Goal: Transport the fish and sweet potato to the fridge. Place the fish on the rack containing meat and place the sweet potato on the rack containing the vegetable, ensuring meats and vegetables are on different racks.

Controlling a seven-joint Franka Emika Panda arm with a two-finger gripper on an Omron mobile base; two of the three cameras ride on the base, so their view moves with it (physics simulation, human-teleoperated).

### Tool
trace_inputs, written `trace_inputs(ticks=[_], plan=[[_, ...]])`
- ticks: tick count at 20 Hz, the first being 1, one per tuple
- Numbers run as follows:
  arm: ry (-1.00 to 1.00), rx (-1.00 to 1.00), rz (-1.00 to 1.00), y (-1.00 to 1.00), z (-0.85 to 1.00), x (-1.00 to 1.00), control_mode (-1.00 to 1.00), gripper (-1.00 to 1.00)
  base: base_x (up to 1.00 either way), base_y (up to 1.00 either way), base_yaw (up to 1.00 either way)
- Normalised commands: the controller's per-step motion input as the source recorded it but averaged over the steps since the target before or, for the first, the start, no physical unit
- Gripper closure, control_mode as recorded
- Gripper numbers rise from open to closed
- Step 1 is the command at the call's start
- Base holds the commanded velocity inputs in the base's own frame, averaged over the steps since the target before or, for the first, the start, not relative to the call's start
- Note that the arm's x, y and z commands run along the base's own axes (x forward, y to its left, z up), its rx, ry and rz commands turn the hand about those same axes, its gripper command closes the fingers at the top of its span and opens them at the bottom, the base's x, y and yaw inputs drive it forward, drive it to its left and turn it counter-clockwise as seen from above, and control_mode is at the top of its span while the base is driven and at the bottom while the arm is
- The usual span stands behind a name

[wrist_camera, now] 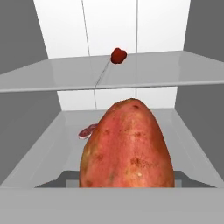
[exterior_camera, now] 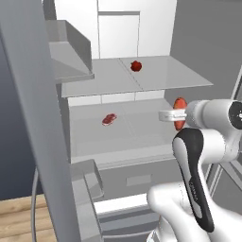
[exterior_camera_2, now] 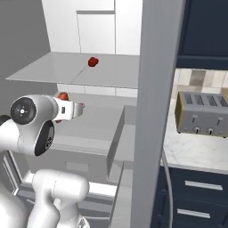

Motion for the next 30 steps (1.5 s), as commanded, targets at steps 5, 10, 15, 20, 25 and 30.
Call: trace_inputs(ticks=[5,10,15,20,25,30], plan=[[-0.03,0.0,0.0,0.0,0.19,0.0,-1.0,1.0,0.15,0.0,0.0],[-0.15,0.0,0.0,0.0,0.84,-0.1,-1.0,1.0,0.0,0.0,0.0],[-0.05,0.0,0.0,0.0,0.64,0.04,-1.0,1.0,0.0,0.0,0.0],[0.04,0.0,0.0,-0.01,0.15,0.54,-1.0,1.0,0.0,0.0,0.0],[-0.01,0.0,0.0,0.0,-0.01,0.67,-1.0,1.0,0.0,0.0,0.0],[0.01,0.0,0.0,0.0,-0.07,1.0,-1.0,1.0,0.0,0.0,0.0]])
